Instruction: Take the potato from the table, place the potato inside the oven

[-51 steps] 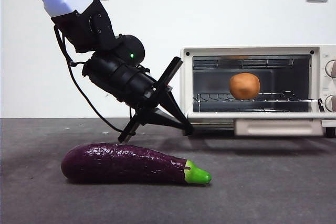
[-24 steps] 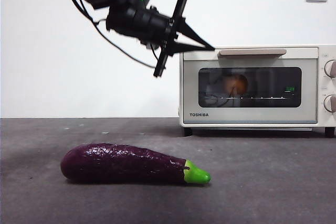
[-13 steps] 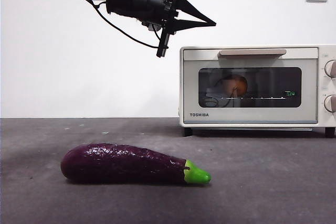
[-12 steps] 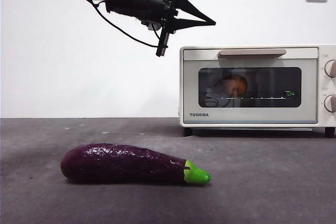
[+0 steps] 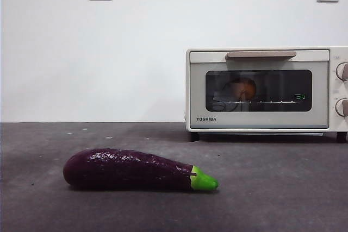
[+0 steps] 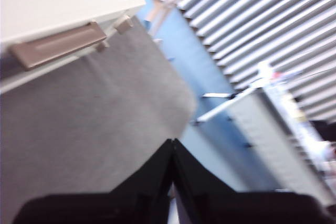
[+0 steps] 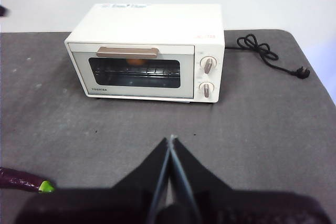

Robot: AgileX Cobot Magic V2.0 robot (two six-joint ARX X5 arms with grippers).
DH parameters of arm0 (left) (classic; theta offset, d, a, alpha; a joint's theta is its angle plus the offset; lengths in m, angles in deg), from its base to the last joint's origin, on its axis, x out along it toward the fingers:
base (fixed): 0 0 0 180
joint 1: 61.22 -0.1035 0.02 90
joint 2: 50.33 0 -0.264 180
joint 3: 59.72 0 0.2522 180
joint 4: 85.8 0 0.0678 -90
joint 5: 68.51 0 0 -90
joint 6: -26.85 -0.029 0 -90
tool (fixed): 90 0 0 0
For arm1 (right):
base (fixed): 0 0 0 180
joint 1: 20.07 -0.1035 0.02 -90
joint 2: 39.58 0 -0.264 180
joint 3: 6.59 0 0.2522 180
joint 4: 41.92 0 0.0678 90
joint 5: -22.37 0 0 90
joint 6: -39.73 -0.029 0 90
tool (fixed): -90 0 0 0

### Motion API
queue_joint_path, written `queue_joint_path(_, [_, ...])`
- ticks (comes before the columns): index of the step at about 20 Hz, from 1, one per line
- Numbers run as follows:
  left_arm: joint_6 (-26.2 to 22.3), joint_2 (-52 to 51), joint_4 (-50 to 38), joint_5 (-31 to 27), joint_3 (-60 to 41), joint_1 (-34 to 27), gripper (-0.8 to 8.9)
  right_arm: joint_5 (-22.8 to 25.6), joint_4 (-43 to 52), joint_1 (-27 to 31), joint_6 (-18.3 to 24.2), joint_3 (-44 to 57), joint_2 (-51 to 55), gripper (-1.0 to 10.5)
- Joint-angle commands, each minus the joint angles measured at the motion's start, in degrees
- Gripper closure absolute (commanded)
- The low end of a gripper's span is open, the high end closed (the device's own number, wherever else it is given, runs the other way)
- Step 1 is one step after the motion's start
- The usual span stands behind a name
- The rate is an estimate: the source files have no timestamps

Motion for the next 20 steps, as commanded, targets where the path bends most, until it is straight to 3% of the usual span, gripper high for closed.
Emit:
queue_joint_path(1, [-12.3,-4.4,5.7,-5.4,0.0,0.1,8.19,0.0,-1.2,0.0,-0.9,-0.1,0.0,9.5])
queue_joint_path(6, [-18.5,-13.8,12.7,-16.7,0.0,0.1,8.18,0.0,-1.2,0.0,-0.8,-0.1,0.0,9.5])
queue_joint_path(14, [-21.7,-25.2,19.6,-33.6,0.0,0.1,8.18,0.0,-1.2,0.0,-0.8,-0.1,-0.3,9.5])
queue_joint_path(20, [-21.6,-30.4,24.8,-37.3,0.0,0.1,8.18,0.0,-1.2,0.0,-0.8,-0.1,-0.3,9.5])
